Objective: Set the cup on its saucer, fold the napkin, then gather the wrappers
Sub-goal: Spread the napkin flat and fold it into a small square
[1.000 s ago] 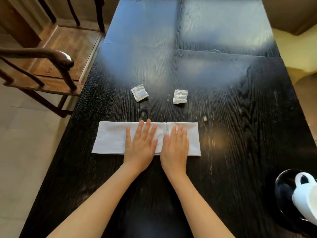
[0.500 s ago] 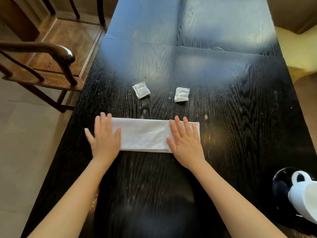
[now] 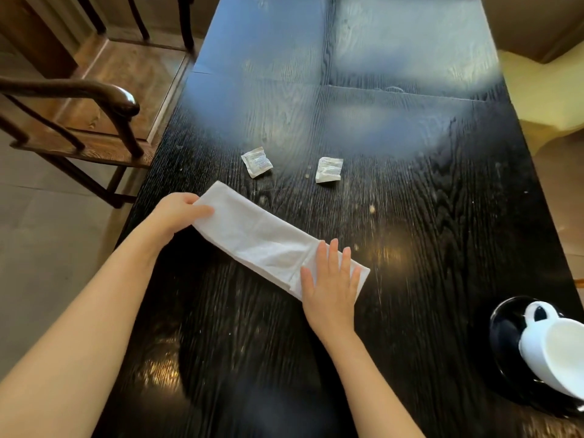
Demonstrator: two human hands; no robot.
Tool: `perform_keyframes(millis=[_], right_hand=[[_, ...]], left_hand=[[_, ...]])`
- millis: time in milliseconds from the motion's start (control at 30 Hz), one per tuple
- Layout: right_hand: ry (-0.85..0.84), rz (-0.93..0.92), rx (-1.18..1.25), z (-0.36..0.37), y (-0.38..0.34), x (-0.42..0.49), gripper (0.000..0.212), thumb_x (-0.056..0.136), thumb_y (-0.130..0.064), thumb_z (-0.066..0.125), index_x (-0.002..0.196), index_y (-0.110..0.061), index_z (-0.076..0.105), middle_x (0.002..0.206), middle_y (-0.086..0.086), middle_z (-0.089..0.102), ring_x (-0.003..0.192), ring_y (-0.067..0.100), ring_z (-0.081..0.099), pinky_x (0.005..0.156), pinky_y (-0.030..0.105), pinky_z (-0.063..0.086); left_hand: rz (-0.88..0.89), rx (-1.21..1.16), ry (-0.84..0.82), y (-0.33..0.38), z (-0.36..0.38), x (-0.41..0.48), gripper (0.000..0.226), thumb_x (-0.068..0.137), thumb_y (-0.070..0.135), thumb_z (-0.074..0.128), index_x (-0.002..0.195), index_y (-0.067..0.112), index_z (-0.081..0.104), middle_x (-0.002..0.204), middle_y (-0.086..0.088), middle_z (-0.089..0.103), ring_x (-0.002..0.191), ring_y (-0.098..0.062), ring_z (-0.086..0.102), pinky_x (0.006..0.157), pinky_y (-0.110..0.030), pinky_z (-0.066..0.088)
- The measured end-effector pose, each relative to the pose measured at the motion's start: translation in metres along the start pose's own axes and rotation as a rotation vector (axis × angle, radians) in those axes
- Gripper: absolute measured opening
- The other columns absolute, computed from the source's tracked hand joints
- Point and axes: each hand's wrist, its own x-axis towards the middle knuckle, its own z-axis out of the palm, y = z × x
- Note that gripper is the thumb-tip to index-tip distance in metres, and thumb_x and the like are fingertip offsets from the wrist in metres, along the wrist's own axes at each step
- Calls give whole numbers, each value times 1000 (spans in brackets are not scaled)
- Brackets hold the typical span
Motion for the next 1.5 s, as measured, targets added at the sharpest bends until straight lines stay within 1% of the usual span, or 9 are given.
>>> perform_keyframes(millis=[300,400,533,767,867,1033,1267,1400,1500], right_hand=[[-43,-204,-206,-9,28,-6,69,96,-50,27,149,-23,-8,160,3,-11,146,25,-14,116,43,-13],[-18,-147,-150,-3,22,-13,70,96,-49,29,149,-22,-7,160,2,-12,146,23,-15,116,42,-14],[2,-107,-63,-1,19,-23,66,98,-41,31,150,-20,-3,160,1,-10,146,21,-15,117,41,-12],[0,-70,102,-14,19,-32,55,99,-19,30,150,-12,11,161,6,1,148,21,-3,120,39,-1],[21,-248,152,-28,20,-1,51,100,-18,30,149,-13,17,160,5,7,148,19,-1,120,36,-1],[-181,-655,-301,-25,33,48,53,102,-33,26,150,-22,8,160,-5,2,147,14,-4,118,33,-9],[-14,-467,-233,3,31,4,57,101,-35,29,149,-11,10,159,4,6,147,20,-2,116,35,-10],[-123,-427,-66,-6,30,-3,63,99,-37,32,150,-14,2,159,2,-6,146,17,-12,115,33,-12],[-176,-593,-19,-34,45,-4,75,94,-48,40,149,-20,-2,157,-6,-12,145,11,-16,117,29,-13]], left_hand=[[454,43,414,37,50,-72,15,86,17,57,101,17,61,91,-11,70,81,-30,64,70,-36,47],[581,90,309,28,94,-98,34,86,6,55,118,15,61,111,-12,70,98,-31,67,84,-36,49],[673,274,121,4,138,-110,41,90,12,45,131,7,50,137,-13,54,133,-28,43,114,-41,18],[549,543,168,-18,163,-121,46,98,33,27,144,24,31,157,-3,20,143,-15,-6,111,-44,-21],[445,633,203,-17,171,-130,54,95,38,16,146,21,21,158,-8,12,146,-24,-1,114,-50,-11],[435,757,234,-17,168,-132,54,94,36,23,140,12,38,148,-12,39,138,-28,34,109,-58,27],[599,790,-12,-38,141,-107,53,93,45,3,143,30,-7,159,6,-2,141,-11,-18,116,-44,-12],[736,809,-96,-37,121,-106,55,98,41,20,140,30,-13,151,9,-17,145,-16,-13,115,-39,-19],[895,803,-73,-37,115,-125,60,95,46,23,147,24,1,156,4,-2,145,-21,-5,118,-41,-10]])
